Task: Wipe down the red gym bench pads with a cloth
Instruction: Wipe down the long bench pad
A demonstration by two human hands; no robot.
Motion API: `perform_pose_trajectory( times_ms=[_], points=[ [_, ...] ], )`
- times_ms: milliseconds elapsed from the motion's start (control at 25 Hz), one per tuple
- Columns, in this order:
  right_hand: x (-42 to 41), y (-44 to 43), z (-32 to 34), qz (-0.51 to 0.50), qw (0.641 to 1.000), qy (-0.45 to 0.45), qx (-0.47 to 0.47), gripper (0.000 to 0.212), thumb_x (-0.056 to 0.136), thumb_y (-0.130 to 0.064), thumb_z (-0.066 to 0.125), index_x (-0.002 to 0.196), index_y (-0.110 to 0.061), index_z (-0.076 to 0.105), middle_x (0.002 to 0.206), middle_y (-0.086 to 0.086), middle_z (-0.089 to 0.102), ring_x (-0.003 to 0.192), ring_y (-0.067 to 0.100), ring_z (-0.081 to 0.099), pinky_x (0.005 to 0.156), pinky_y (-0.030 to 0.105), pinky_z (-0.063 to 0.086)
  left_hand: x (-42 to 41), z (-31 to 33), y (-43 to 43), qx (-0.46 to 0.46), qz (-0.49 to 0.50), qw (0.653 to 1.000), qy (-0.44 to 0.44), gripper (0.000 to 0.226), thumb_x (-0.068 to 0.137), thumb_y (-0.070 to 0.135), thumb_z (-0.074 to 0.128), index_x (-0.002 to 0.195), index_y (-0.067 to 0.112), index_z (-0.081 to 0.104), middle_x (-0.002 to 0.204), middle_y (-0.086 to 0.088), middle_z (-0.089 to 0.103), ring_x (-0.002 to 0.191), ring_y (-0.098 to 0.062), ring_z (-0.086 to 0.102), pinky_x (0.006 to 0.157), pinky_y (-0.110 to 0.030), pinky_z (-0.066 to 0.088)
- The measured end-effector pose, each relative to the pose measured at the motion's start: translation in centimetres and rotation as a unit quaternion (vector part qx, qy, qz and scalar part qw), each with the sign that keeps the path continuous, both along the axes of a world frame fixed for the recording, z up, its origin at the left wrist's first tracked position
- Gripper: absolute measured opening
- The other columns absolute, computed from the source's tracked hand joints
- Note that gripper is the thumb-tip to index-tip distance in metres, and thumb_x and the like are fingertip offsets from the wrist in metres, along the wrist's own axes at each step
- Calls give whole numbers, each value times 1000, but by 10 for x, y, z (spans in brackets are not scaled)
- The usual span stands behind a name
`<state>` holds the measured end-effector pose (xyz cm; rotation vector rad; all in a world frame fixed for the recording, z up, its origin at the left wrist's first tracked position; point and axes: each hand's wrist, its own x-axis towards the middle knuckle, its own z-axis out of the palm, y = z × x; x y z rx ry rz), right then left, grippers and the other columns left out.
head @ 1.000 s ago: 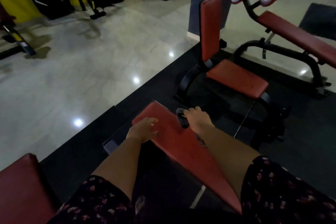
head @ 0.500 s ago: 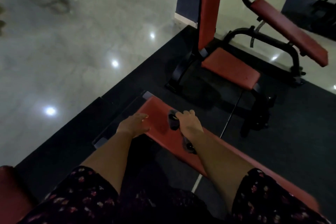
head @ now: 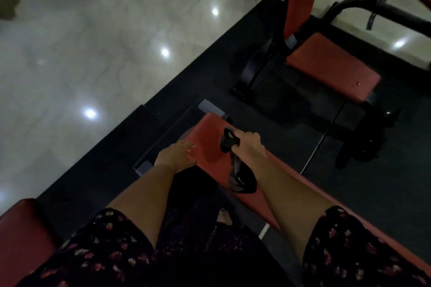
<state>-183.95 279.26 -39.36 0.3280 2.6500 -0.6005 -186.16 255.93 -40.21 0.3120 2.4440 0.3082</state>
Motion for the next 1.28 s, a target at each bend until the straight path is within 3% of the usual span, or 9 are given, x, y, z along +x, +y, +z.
perform_pose_trajectory(
  times_ms=[200, 440, 560, 760, 880, 1000, 1080, 1200, 1280],
  points=[
    [-13, -12, -26, -6, 999, -13, -46, 41, 86, -21, 58, 127, -18, 54, 122, 17, 51, 115, 38, 47, 93, 35, 38, -8, -18, -24, 6, 6, 1000, -26, 67, 87, 50, 63, 146, 32, 38, 140, -1, 47, 123, -22, 51, 99, -45, 46],
    [-21, -53, -53, -190, 962, -104, -168, 43, 93, -8, 47, 135, -9, 37, 124, 22, 49, 117, 37, 51, 86, 33, 39, -21, -54, -61, 25, 2, 998, -57, 61, 86, 48, 64, 142, 32, 43, 134, 2, 51, 118, -20, 54, 95, -45, 48],
    [-13, -82, -72, -219, 952, -111, -181, 53, 91, -5, 48, 141, -14, 35, 125, 21, 51, 115, 38, 53, 86, 34, 41, -22, -77, -80, 1, -34, 997, -74, 63, 86, 50, 63, 143, 32, 41, 135, 2, 50, 120, -21, 53, 94, -45, 49],
    [-12, -120, -114, -187, 966, -73, -161, 55, 88, -6, 50, 140, -24, 49, 129, 14, 53, 116, 29, 53, 88, 20, 37, -41, -122, -114, -4, -82, 994, -74, 65, 86, 50, 61, 145, 32, 39, 139, 1, 48, 123, -24, 49, 95, -45, 47],
    [-21, -142, -141, -75, 997, 7, -26, 53, 88, -6, 53, 138, -25, 53, 136, 16, 48, 115, 35, 47, 96, 37, 44, -56, -149, -117, -14, -114, 993, -30, 68, 88, 47, 61, 148, 31, 33, 145, 0, 41, 127, -27, 44, 95, -44, 46],
    [-22, -154, -178, 29, 995, 44, 80, 52, 85, -8, 62, 134, -23, 57, 141, 24, 45, 112, 45, 47, 83, 53, 51, -67, -181, -106, -7, -138, 990, 0, 81, 88, 43, 62, 153, 30, 16, 154, 2, 27, 133, -28, 39, 94, -45, 44],
    [-16, -154, -196, 45, 992, 18, 120, 56, 88, -21, 62, 141, -31, 47, 152, 21, 31, 126, 47, 37, 90, 59, 46, -74, -202, -92, 3, -134, 991, 12, 90, 88, 38, 65, 156, 28, 6, 160, 2, 16, 136, -29, 34, 96, -45, 44],
    [1, -155, -215, 47, 990, -30, 132, 68, 90, -57, 50, 147, -48, 15, 161, 11, -4, 142, 49, 3, 101, 71, 24, -77, -224, -78, 38, -73, 997, 14, 90, 91, 33, 63, 156, 23, 2, 162, -1, 11, 140, -31, 31, 99, -46, 41],
    [5, -159, -224, 37, 989, -4, 145, 71, 87, -62, 53, 146, -50, 15, 160, 15, 1, 141, 52, 11, 96, 72, 30, -77, -241, -75, 68, -33, 997, -4, 86, 94, 37, 59, 156, 23, 1, 159, -6, 19, 137, -32, 35, 97, -48, 41]
  ],
)
